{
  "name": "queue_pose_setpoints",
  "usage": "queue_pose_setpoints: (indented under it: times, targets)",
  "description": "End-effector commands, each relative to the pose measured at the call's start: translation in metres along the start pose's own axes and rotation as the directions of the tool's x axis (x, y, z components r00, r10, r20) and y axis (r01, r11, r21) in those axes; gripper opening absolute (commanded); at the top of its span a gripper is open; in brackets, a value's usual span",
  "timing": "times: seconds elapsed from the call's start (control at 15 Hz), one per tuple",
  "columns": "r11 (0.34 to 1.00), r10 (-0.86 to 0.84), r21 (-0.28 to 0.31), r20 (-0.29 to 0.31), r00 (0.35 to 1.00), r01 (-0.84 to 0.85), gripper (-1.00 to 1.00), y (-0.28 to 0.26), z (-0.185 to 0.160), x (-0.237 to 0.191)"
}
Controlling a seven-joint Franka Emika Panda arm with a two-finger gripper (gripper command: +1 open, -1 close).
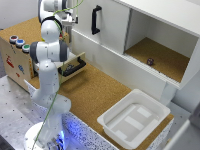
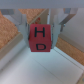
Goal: Place the grasped pink block inside the right cabinet
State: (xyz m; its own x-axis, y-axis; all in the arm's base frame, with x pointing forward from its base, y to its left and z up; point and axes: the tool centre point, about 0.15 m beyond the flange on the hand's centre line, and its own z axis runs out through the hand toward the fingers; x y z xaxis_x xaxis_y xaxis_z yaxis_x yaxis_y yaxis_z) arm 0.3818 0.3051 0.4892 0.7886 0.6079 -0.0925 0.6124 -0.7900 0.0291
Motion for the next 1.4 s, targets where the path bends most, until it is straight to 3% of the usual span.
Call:
queue_pose_setpoints:
  times: [0.0, 0.27, 0.6, 1.07, 1.33]
  targets:
    - [0.994, 0.081, 0.094, -0.186, 0.979, -0.064, -1.0, 0.029, 0.03, -0.108]
    - [0.967, 0.221, 0.176, -0.202, 0.954, -0.186, -1.0, 0.072, 0.048, -0.171]
    - [0.913, 0.39, 0.201, -0.176, 0.904, -0.354, -1.0, 0.169, 0.049, -0.217]
    - [0.789, 0.599, 0.23, -0.079, 0.797, -0.57, -1.0, 0.295, 0.061, -0.274]
    - [0.732, 0.672, 0.254, -0.117, 0.731, -0.632, -1.0, 0.364, 0.081, -0.3]
